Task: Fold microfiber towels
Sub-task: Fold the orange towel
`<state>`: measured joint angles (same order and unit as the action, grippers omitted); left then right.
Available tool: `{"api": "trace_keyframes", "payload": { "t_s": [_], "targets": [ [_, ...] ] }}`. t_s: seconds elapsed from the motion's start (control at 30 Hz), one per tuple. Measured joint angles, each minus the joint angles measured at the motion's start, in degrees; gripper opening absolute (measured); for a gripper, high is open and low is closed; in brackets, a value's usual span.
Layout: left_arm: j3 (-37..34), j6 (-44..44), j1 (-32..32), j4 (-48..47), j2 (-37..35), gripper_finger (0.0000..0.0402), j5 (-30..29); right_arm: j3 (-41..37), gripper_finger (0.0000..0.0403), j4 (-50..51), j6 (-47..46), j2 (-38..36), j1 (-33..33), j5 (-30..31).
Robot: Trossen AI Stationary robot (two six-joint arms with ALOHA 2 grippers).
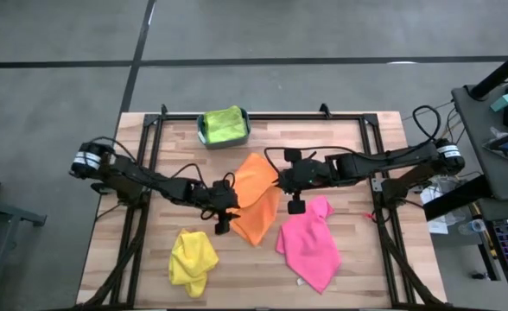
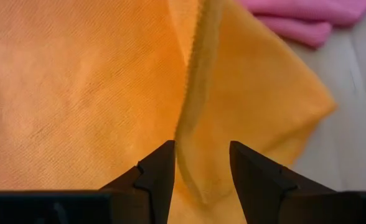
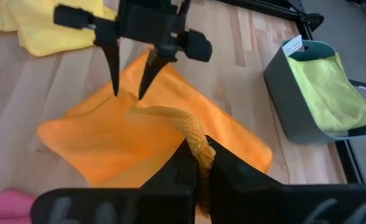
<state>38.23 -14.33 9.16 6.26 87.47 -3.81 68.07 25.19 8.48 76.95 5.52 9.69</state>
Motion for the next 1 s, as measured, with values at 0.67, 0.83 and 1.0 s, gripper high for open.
{"api": "trace_keyframes", "payload": {
  "t_s": [0.67,0.83,1.0],
  "targets": [
    [-6.56,-0.05,-1.87,10.85,-0.62,0.0137,-1.73,-0.84,0.0008,-0.55,-1.14,0.0,0.0,-0.11],
    [-6.63,-0.13,-1.95,15.8,2.88,0.0137,0.91,-0.84,0.0008,-0.65,-1.08,0.0,-0.02,-0.13],
    [-6.31,-0.78,-2.09,22.26,7.57,0.0137,4.43,-0.84,0.0008,-0.61,-1.06,0.0,-0.02,-0.13]
  ]
}}
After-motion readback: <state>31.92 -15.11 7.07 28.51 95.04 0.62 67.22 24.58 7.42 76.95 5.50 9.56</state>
